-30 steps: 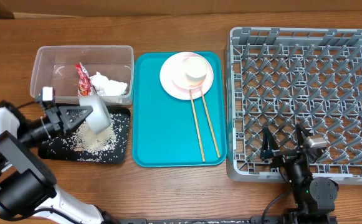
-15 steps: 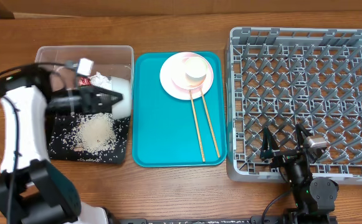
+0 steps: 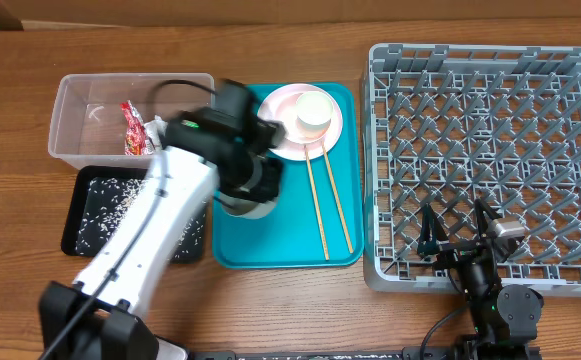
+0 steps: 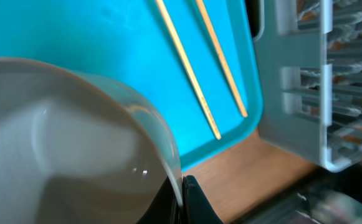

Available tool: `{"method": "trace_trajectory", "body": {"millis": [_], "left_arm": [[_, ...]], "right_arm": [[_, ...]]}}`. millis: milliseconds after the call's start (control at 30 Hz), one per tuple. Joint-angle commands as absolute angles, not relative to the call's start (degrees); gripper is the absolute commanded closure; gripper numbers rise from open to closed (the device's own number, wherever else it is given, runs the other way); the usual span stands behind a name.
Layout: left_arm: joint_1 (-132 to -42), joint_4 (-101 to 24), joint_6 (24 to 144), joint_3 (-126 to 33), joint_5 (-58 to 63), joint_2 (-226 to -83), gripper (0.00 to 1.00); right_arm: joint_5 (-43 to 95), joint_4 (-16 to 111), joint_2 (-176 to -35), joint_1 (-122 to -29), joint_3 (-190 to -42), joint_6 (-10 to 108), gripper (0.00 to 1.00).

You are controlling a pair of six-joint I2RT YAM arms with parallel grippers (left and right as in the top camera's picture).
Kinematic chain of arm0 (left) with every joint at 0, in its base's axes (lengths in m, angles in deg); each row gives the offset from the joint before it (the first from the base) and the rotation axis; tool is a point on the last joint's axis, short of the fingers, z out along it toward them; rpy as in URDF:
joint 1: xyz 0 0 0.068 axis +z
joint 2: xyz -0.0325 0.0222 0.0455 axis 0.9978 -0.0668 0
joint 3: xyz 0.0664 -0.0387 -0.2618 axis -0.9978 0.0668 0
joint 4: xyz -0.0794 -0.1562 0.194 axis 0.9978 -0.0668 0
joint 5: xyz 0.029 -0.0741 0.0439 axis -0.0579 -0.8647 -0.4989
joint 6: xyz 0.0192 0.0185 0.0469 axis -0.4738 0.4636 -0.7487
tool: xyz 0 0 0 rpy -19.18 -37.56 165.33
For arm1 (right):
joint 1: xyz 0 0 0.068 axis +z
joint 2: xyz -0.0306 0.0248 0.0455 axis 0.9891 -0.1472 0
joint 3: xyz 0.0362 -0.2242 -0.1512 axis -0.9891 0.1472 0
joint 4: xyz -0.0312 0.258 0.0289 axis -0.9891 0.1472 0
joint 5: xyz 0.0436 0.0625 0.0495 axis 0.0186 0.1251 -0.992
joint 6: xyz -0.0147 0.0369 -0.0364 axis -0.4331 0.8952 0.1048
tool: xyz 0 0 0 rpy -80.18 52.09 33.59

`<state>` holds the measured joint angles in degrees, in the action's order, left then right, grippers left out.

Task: Sort waste into correct bins and load items into the dishwasher
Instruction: 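Carry the empty bowl with the left gripper toward the dish rack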

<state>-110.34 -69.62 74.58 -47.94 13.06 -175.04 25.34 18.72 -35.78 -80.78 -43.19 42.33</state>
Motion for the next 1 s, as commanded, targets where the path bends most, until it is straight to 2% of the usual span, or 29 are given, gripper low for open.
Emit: {"method": "trace_trajectory", "body": {"millis": [0, 233, 500, 767, 967], "left_arm": [[-117.92, -67.76, 88.17, -47.07, 32.18, -173.66, 0.96], [-130.49, -60.07, 95.26, -40.95, 39.33, -174.78, 0.96], [-132.21, -54.63, 96.92, -35.39, 40.92, -179.96, 0.94], [-132.21, -50.98, 96.92, -35.37, 40.40, -183.76, 0.75], [-132.04, -49.93, 96.92, -35.39, 39.35, -183.80, 0.57]], "right_arm": [[25.40, 18.37, -35.33, -80.95, -42.58, 42.02, 0.00], [25.40, 18.37, -35.33, -80.95, -42.58, 42.02, 0.00], [25.40, 18.37, -35.33, -80.95, -42.58, 42.02, 0.00], [25.40, 18.37, -35.33, -80.95, -42.58, 42.02, 0.00], [25.40, 18.37, -35.33, -80.95, -42.58, 42.04, 0.00]]}}
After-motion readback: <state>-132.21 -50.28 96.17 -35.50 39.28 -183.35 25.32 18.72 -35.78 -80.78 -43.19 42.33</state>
